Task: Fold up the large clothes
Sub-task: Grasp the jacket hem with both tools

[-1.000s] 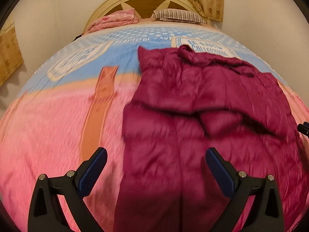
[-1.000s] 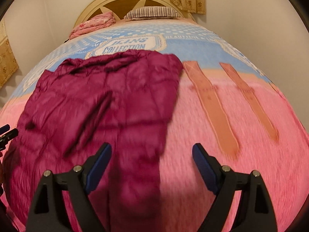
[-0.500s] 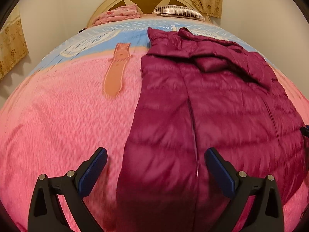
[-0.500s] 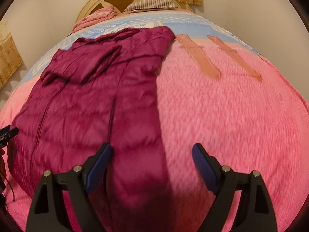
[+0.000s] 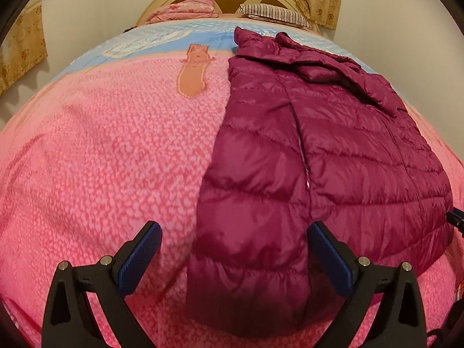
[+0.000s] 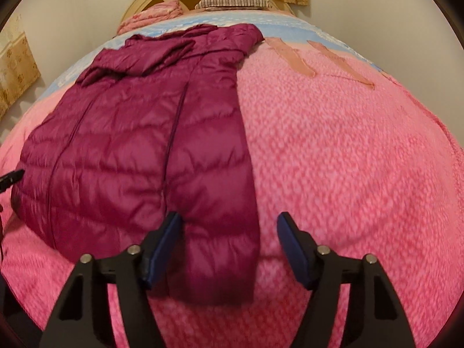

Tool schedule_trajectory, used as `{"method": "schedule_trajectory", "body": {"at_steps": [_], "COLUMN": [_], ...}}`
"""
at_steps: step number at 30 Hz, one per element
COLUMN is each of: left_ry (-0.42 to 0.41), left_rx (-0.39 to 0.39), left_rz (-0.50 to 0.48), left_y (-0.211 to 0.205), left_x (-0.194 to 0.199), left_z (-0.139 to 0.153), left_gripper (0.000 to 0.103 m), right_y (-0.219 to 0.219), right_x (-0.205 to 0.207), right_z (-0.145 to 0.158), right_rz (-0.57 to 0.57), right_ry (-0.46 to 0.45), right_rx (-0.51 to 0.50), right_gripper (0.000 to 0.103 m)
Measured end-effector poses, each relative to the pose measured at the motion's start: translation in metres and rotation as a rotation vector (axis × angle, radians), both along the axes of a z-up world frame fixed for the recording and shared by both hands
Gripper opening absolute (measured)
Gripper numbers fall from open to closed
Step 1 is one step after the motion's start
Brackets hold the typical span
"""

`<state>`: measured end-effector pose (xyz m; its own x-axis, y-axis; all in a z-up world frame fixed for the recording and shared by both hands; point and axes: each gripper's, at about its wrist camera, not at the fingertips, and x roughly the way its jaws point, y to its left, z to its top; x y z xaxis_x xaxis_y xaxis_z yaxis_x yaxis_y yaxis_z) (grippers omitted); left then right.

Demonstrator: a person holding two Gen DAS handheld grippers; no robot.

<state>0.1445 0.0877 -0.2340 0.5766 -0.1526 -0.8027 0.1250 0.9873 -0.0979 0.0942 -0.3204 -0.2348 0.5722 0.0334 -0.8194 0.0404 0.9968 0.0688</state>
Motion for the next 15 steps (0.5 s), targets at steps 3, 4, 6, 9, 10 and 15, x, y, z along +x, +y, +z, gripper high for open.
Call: {"method": "schedule_trajectory", "body": {"at_steps": [3,4,6,9,10,15], "left_ry": [0.036,0.037,0.034,0.039,0.031,-0.016], "left_rx": [-0.035,-0.044,-0.053,-0.055,-0.046,-0.018], "left_rz": [-0.006,-0.006,-0.011,-0.039,-0.048,-0.097], "left_y": [0.001,0.002,0.002,-0.002,-0.006,-0.016], "left_x": [-0.004,-0.005,-0.006,-0.009,-0.011,-0.019], "left_z": [-0.006,-0.007,-0.006,-0.003,-0.002,0.01], "left_gripper": [0.102,0.101,0.096,0.055,0.041,0.008], "right_y": [-0.002,-0.003,-0.003,-0.006,-0.005,0.002], "right_x": [-0.008,-0.01,-0.012,-0.012,-0.012,-0.018], "right_z": [-0.006,-0.008,-0.013,-0.017,-0.017,-0.005], "right_rz": [0.0,0.0,0.007,0.019,0.028,0.058], "right_ry": [0.013,0.016,0.025,0.025,0.021,-0.028], "right_rx": [0.021,0.025,0.049,0.124,0.138,0.133], "right_gripper": [0.066,0.065,0.056,0.036,0.031,0.008]}}
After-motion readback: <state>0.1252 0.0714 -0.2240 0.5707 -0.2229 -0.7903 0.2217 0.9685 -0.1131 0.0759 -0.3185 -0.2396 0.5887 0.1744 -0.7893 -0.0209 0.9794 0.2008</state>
